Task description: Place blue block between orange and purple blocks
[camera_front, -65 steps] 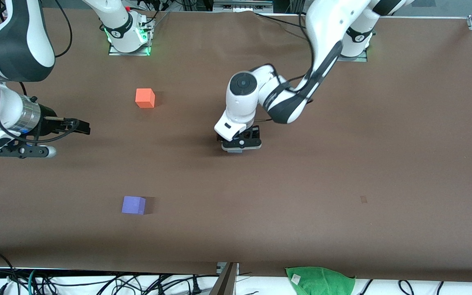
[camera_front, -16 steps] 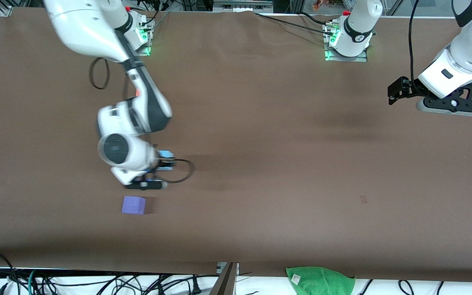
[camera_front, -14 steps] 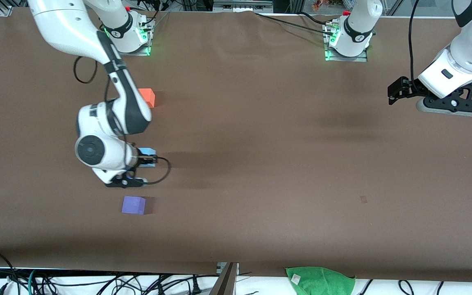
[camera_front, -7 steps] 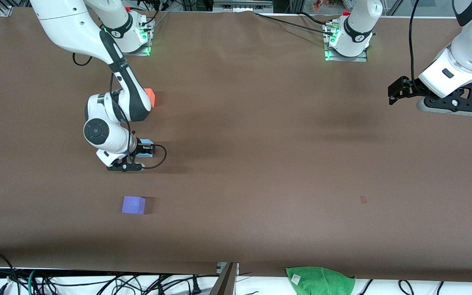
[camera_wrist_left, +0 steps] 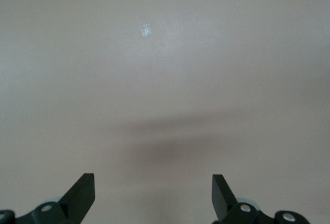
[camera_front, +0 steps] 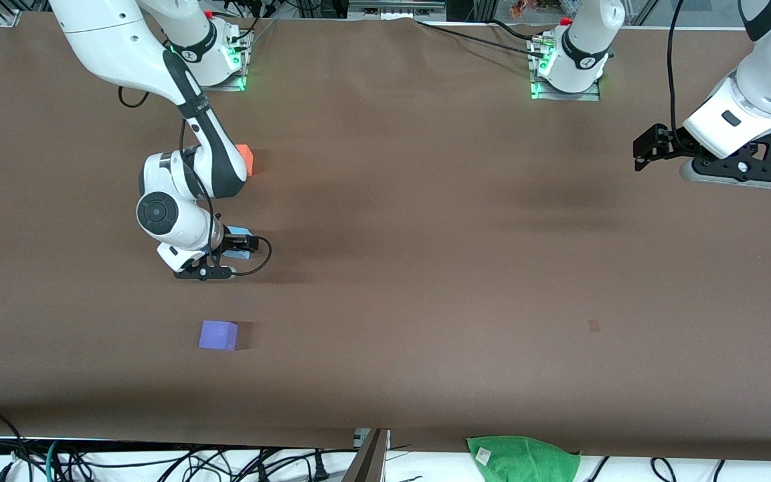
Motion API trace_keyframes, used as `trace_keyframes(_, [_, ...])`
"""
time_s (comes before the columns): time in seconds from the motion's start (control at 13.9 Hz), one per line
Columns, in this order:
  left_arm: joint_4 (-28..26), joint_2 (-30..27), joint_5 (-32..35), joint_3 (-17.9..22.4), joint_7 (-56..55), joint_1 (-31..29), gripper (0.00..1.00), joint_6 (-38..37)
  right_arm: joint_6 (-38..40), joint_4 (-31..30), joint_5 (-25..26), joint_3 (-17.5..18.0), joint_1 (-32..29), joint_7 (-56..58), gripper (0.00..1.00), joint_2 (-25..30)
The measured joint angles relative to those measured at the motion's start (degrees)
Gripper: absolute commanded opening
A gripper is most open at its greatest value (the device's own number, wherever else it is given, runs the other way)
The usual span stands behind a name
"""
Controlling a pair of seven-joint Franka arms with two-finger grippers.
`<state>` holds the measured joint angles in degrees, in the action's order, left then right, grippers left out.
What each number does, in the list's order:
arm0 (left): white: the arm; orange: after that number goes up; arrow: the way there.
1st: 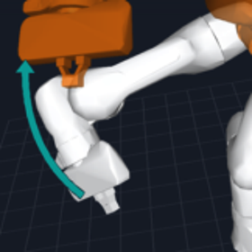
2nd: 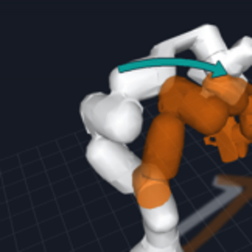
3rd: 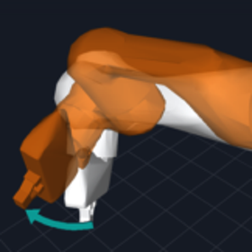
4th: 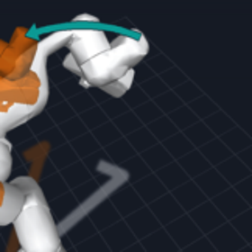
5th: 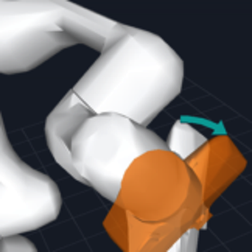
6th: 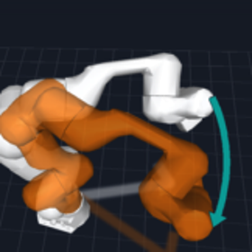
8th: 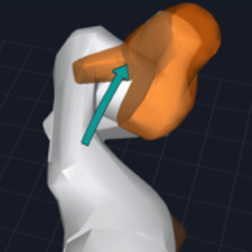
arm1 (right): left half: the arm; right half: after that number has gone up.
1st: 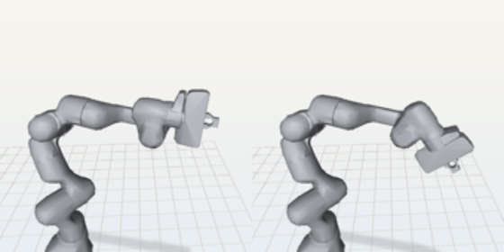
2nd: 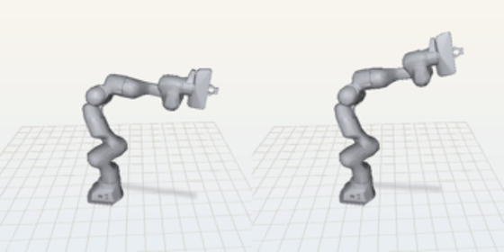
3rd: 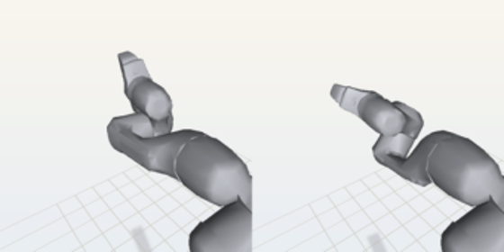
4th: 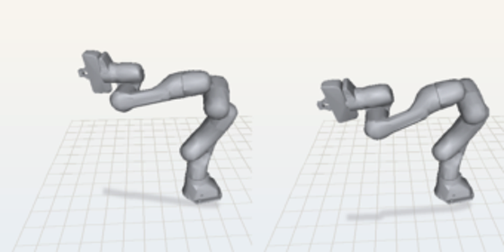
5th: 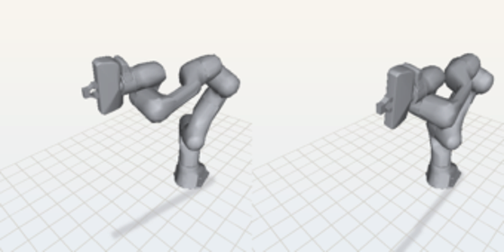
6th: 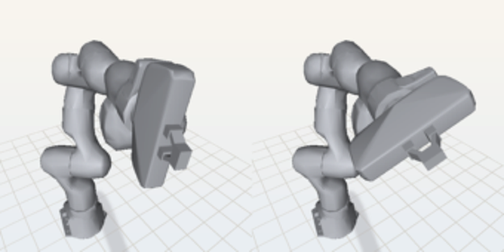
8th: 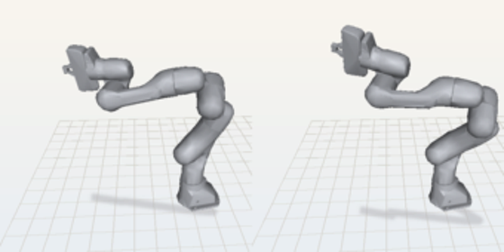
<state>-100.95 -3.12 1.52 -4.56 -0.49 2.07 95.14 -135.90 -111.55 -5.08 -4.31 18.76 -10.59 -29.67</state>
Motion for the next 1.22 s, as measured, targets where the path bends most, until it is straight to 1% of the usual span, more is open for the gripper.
trace_keyframes(0.07, [0.01,0.01,0.0,-0.01,-0.06,0.03,1.0,-0.03,0.64,0.43,0.0,0.01,0.17,-0.04,1.0,1.14])
trace_keyframes(0.14, [0.02,0.03,0.0,-0.02,-0.11,0.05,1.0,-0.06,3.11,1.57,0.01,0.01,0.48,-0.76,1.0,2.79])
trace_keyframes(0.36, [0.04,0.04,0.0,-0.02,-0.18,0.07,1.0,-0.2,16.28,8.18,0.06,0.01,1.13,-3.88,1.0,8.94])
trace_keyframes(0.5, [0.07,0.05,0.0,-0.02,-0.2,0.08,1.0,-0.24,21.38,10.95,0.11,-0.65,1.12,-4.19,1.0,13.99])
trace_keyframes(0.57, [0.08,0.05,0.0,-0.02,-0.2,0.08,1.0,-0.25,22.7,11.7,0.24,-1.71,1.13,-4.1,1.0,16.56])
trace_keyframes(0.72, [0.09,0.06,0.0,-0.02,-0.21,0.08,1.0,-0.3,27.1,13.74,0.48,-5.33,1.05,-0.38,1.0,20.62])
trace_keyframes(0.79, [0.1,0.06,0.0,-0.03,-0.21,0.09,1.0,-0.32,31.56,15.55,0.47,-7.27,0.94,2.61,1.0,21.88])
trace_keyframes(0.93, [0.11,0.07,0.0,-0.03,-0.21,0.1,1.0,-0.36,42.04,19.88,0.46,-10.05,0.82,5.39,1.0,23.32])
trace_keyframes(1.01, [0.11,0.07,0.0,-0.03,-0.21,0.1,1.0,-0.38,45.55,21.58,0.46,-10.93,0.81,6.86,1.0,24.04])
trace_keyframes(1.08, [0.12,0.07,0.0,-0.04,-0.21,0.1,1.0,-0.48,47.28,22.61,0.46,-11.37,0.81,7.96,1.0,25.0])
trace_keyframes(1.22, [0.15,0.07,0.0,-0.04,-0.24,0.09,1.0,-0.9,48.07,22.98,0.36,-11.31,0.81,8.32,1.0,26.69])
